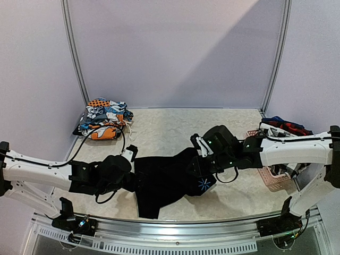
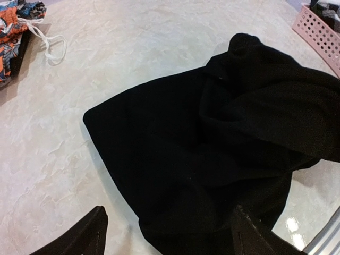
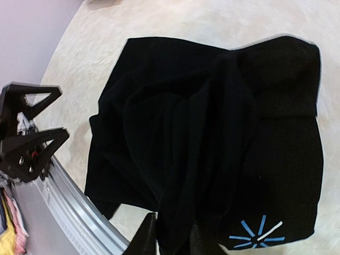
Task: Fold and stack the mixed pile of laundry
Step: Pick up the crumpled T-shirt from the center of the board.
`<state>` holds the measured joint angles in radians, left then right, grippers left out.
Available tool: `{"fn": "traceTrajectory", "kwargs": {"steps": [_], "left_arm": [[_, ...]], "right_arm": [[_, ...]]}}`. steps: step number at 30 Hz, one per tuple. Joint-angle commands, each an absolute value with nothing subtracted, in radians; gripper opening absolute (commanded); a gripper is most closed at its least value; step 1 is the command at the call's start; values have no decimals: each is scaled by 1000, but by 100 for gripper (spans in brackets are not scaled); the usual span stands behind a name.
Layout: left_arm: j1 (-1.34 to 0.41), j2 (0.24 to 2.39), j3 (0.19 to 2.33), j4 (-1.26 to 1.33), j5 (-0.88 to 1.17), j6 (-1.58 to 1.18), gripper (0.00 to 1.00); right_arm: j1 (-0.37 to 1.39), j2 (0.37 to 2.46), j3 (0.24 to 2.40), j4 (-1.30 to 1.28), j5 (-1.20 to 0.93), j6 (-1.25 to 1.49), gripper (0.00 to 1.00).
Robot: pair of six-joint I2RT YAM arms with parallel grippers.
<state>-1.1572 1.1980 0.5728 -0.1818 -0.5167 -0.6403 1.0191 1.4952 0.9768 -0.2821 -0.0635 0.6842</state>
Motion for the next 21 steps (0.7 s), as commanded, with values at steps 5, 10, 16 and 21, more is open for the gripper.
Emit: {"fn": "traceTrajectory", "kwargs": {"steps": [5,10,16,21], "left_arm": [[-1131,1221,542,-175,-547,-663,78],[-1124,1248,527,-178,-529,-686,78],[-1126,1202,529,-256,-461,-707,83],[-1126,1216,535,-256,-356,-683,86]], "right_arm": [[1020,1536,1016,-371,-6,677,2],[1020,1526,1034,-395,30,664,0],[1021,1428,1201,-584,191,612,0],[1020,1331,1373,-706,383,567,0]]}}
